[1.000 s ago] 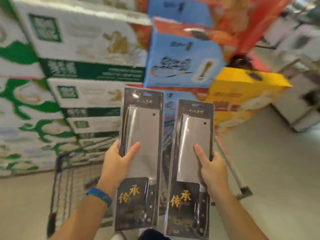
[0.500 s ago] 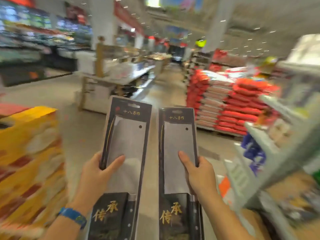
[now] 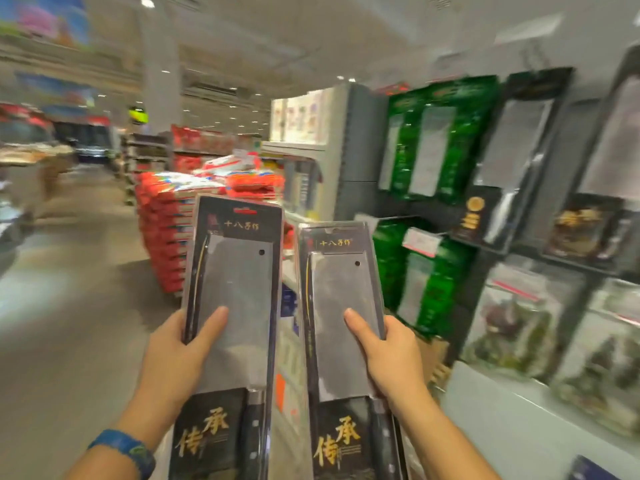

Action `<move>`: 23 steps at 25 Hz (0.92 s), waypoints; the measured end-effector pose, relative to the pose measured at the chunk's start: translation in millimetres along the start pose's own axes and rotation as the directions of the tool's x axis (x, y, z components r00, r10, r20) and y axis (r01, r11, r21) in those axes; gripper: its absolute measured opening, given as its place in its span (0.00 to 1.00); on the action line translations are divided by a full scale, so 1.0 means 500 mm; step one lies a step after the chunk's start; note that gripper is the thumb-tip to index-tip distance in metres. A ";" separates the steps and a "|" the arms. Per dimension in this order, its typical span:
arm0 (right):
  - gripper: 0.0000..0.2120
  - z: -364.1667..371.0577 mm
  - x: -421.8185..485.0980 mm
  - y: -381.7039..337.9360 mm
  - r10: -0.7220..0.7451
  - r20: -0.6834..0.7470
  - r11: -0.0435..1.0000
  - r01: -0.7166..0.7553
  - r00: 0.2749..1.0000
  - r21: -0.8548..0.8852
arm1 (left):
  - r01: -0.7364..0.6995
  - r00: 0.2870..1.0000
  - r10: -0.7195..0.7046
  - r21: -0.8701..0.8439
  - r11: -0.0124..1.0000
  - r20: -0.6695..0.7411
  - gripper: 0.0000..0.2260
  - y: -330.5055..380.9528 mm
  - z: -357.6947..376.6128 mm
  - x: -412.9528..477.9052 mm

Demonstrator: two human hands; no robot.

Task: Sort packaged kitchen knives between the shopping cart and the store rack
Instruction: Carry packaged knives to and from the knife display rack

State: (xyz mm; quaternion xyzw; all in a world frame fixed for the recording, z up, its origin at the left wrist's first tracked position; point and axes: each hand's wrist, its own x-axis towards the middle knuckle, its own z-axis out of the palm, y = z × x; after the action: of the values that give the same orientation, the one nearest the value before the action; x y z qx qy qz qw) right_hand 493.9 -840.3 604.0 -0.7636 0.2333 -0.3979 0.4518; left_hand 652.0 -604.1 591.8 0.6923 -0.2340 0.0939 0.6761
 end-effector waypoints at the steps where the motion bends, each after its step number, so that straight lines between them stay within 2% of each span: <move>1: 0.38 -0.038 0.015 0.011 0.022 -0.065 1.000 -0.023 0.998 -0.017 | -0.011 0.998 0.013 -0.037 0.999 0.057 0.14 0.003 0.052 0.023; 3: 0.36 -0.104 0.041 0.015 0.047 -0.164 0.998 -0.054 0.985 -0.042 | -0.031 0.987 0.048 -0.112 0.993 0.155 0.11 0.021 0.145 0.062; 8: 0.29 -0.252 0.113 -0.011 0.024 -0.423 0.987 -0.090 0.906 -0.135 | -0.130 0.910 0.225 -0.275 0.953 0.349 0.14 0.105 0.363 0.156; 14: 0.30 -0.392 0.123 -0.012 -0.027 -0.651 0.950 -0.183 0.758 -0.253 | -0.159 0.795 0.349 -0.386 0.909 0.496 0.14 0.150 0.578 0.182; 18: 0.32 -0.478 0.112 -0.013 -0.055 -0.729 0.930 -0.232 0.682 -0.287 | -0.123 0.743 0.363 -0.419 0.900 0.562 0.15 0.191 0.698 0.152; 23: 0.33 -0.608 0.141 -0.041 -0.156 -0.774 0.910 -0.215 0.614 -0.354 | -0.199 0.698 0.426 -0.415 0.888 0.576 0.13 0.279 0.816 0.116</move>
State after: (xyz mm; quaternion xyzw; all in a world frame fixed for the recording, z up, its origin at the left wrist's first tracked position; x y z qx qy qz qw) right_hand 285.4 -1034.3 733.8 -0.5836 0.4989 -0.6258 0.1375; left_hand 563.5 -1012.2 714.4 0.5105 -0.5821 -0.0774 0.6281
